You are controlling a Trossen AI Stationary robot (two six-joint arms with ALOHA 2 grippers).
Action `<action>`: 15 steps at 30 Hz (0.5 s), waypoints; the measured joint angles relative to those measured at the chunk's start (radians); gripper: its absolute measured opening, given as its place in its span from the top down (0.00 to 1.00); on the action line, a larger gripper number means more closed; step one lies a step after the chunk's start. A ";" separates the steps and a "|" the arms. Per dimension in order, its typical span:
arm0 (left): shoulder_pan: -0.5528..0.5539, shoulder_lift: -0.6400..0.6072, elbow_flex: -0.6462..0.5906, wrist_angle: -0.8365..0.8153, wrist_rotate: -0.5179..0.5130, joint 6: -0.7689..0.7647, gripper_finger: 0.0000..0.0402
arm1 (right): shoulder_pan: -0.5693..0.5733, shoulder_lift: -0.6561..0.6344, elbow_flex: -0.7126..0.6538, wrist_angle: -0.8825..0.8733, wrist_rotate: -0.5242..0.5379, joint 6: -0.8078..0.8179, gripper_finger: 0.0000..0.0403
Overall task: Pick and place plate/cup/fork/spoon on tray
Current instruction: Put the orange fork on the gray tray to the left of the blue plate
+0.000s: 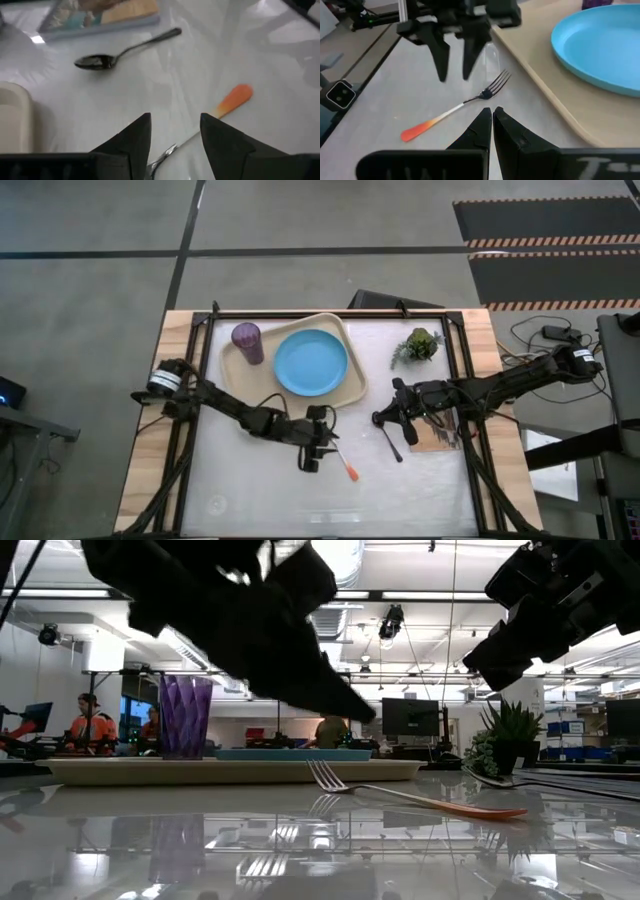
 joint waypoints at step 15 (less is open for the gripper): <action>0.050 0.087 0.022 -0.002 0.092 0.147 0.62 | -0.002 0.000 0.000 -0.006 0.023 -0.001 0.98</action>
